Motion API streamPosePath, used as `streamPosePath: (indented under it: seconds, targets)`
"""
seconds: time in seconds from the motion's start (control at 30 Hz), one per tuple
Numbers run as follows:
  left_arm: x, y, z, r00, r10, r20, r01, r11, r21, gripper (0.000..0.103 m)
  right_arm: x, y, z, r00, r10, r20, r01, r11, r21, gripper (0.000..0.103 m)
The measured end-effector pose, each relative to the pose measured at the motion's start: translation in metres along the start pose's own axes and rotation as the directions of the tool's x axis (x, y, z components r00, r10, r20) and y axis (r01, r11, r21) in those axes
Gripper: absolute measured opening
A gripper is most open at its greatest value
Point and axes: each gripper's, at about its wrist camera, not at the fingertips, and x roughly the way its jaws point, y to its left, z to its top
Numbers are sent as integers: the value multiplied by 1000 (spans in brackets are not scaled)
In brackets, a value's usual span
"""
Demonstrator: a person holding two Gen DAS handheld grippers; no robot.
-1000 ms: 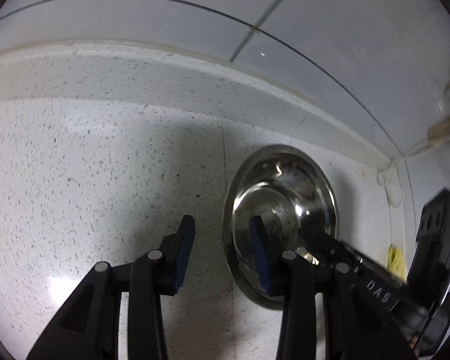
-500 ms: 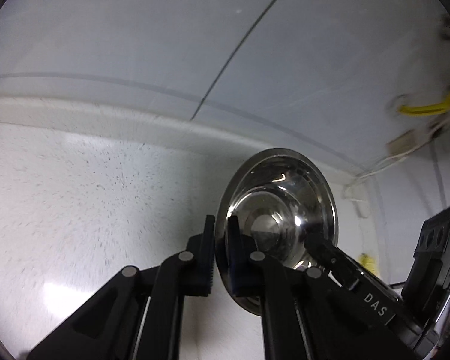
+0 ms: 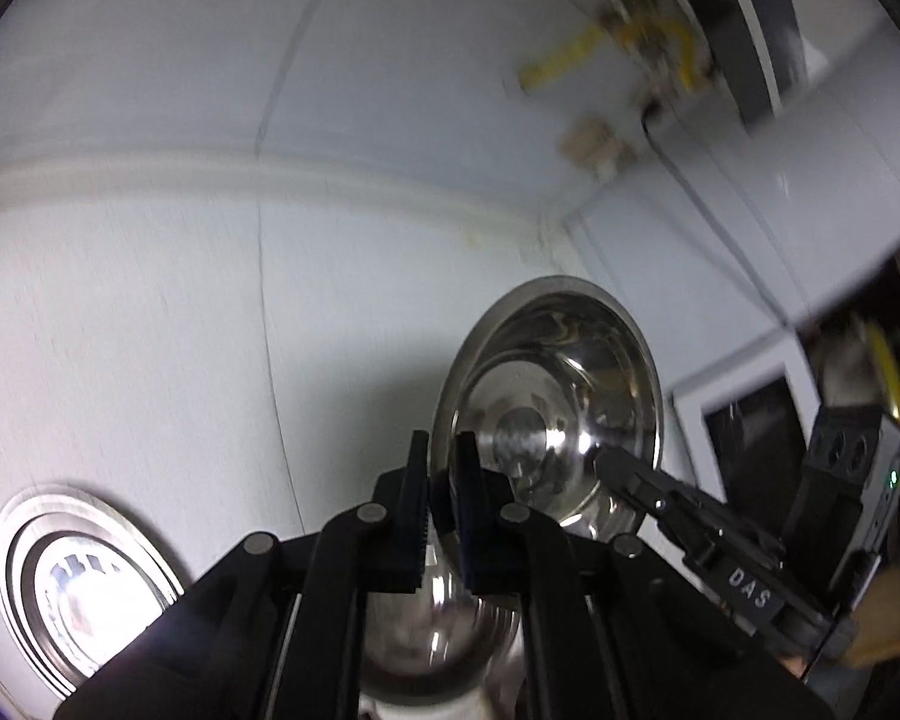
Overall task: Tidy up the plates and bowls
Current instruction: 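Lift the small bowl with both tools and lower it into the nested bowls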
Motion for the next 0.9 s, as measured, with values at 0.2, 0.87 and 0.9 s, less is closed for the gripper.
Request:
streamPosePath:
  seconds: [0.2, 0.87, 0.9]
  targets:
    - [57, 11, -78, 986, 64, -152, -58, 997, 43, 7, 17, -49, -89, 989, -9, -146, 23, 995, 92, 10]
    - [131, 23, -113, 966, 172, -194, -162, 984, 70, 8, 71, -69, -141, 958, -23, -286, 72, 984, 163, 10]
    - [132, 23, -109, 966, 174, -191, -163, 984, 73, 8, 71, -70, -141, 959, -22, -283, 71, 984, 164, 10]
